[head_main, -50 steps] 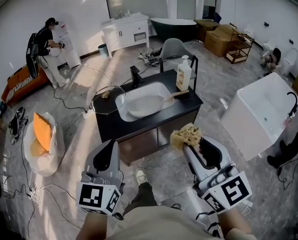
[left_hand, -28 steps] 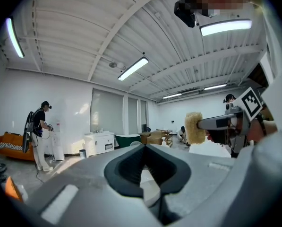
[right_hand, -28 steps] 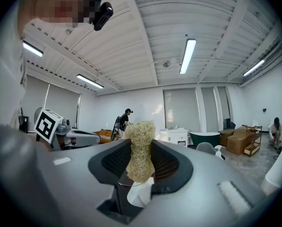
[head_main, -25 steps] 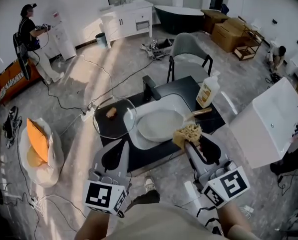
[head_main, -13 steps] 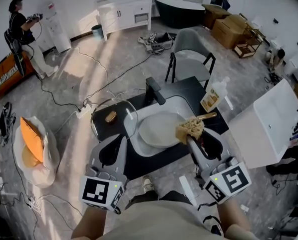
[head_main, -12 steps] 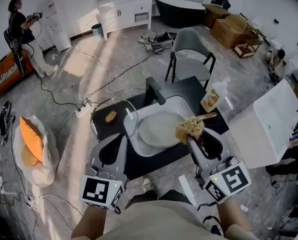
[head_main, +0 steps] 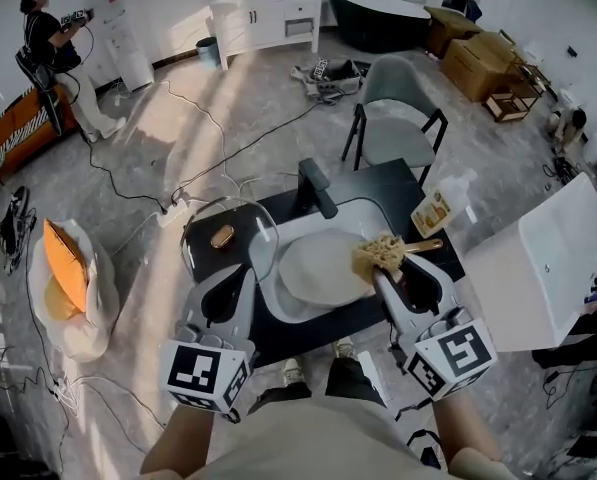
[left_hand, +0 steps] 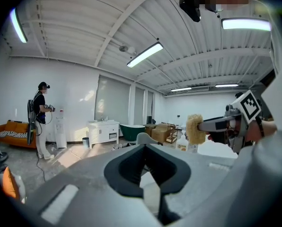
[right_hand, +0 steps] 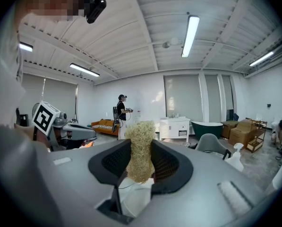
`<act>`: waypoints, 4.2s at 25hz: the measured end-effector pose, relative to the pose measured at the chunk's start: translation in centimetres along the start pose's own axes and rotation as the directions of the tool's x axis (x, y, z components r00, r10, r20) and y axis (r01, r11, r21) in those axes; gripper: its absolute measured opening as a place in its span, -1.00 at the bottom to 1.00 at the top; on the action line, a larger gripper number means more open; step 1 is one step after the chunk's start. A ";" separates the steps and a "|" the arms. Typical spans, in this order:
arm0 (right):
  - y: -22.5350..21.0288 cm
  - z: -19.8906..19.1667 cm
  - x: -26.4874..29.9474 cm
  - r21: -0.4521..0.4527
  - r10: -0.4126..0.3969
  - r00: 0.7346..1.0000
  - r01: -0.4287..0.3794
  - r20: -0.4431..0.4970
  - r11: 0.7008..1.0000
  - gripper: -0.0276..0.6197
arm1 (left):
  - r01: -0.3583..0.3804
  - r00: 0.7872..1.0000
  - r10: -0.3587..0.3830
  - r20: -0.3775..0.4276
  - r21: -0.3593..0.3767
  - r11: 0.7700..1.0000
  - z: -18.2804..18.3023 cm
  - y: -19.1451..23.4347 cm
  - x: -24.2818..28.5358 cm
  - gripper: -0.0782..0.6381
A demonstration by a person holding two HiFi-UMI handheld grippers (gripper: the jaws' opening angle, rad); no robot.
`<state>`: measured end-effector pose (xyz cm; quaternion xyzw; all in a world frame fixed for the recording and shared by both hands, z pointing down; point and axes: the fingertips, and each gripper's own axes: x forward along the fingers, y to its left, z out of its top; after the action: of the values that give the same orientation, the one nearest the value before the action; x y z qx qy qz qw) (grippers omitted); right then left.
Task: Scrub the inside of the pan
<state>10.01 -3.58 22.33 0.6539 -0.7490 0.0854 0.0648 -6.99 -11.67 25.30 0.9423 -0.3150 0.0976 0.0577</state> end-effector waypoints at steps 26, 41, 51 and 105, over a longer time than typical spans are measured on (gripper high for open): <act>-7.4 -10.1 13.8 -0.001 0.392 0.884 -0.406 -0.253 0.914 -0.49 | -0.312 0.934 0.268 -0.237 -0.170 0.935 -8.8 0.5 10.7 -0.58; -1.2 -26.5 17.0 -0.013 0.497 0.662 -0.607 -0.561 0.795 -0.49 | -0.350 0.845 0.125 -0.519 -0.361 0.864 -23.8 0.1 12.6 -0.42; 0.8 -34.7 18.2 0.046 0.505 0.508 -0.672 -0.698 0.739 -0.49 | -0.405 0.781 0.014 -0.625 -0.488 0.773 -32.9 0.1 13.5 -0.42; -15.0 -48.9 18.6 -0.074 -0.254 -0.080 -0.836 -0.964 0.543 -0.51 | -0.484 0.748 -0.126 -0.652 -0.665 0.569 -38.7 -0.5 15.3 -0.53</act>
<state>21.60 -13.19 74.66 0.0765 -0.5744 0.2144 0.7863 -0.44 -13.64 66.36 0.6780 -0.3855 0.2626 0.5681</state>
